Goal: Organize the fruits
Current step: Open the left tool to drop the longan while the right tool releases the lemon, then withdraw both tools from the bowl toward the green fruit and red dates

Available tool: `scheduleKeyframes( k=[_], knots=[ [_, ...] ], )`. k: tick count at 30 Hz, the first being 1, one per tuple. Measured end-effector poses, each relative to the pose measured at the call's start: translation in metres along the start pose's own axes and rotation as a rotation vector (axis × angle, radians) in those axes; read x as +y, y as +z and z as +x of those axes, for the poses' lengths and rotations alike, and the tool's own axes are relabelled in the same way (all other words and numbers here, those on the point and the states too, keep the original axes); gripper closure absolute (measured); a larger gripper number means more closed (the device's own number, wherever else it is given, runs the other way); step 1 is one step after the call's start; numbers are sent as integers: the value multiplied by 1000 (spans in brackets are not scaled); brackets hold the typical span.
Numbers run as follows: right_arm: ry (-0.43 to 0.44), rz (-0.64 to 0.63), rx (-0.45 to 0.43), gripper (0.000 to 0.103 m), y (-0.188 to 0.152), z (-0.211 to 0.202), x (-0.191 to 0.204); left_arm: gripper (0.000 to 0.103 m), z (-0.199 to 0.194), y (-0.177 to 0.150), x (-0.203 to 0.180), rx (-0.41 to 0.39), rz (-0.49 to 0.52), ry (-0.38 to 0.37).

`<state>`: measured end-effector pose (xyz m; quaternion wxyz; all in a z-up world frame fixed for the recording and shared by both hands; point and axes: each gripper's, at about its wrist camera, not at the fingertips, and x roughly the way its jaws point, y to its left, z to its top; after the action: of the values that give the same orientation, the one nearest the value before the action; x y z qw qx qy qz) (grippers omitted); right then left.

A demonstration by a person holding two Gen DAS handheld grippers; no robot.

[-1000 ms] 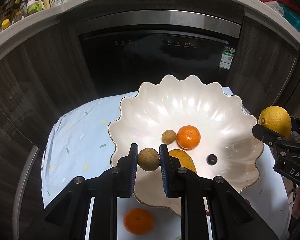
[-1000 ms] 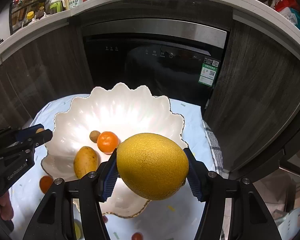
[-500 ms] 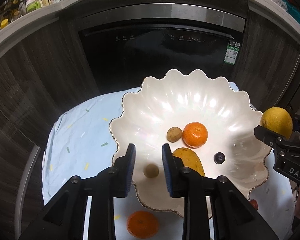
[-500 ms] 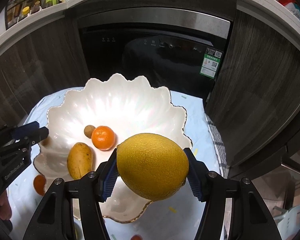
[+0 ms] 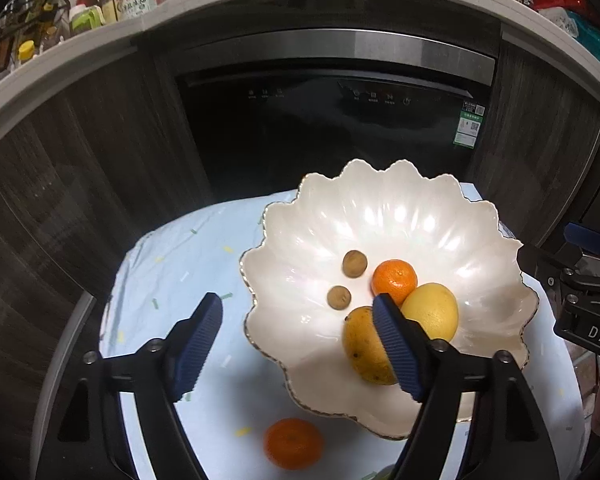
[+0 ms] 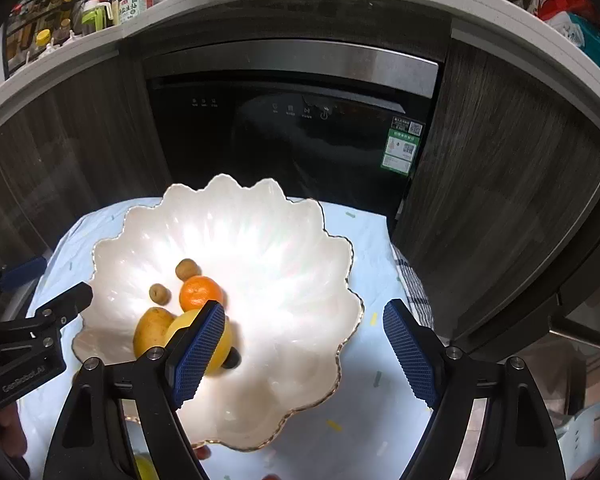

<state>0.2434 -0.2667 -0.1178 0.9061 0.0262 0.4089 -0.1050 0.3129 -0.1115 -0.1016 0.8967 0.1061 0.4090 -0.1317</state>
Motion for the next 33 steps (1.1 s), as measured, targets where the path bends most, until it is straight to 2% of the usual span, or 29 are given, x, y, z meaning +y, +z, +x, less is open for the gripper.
scheduleKeyframes(
  k=[9, 33],
  knots=[
    [9, 12, -22, 21, 0, -19, 5, 13, -23, 1, 8, -31, -20, 16],
    [29, 22, -97, 20, -11, -77, 12, 11, -88, -13, 15, -96, -50, 16]
  ],
)
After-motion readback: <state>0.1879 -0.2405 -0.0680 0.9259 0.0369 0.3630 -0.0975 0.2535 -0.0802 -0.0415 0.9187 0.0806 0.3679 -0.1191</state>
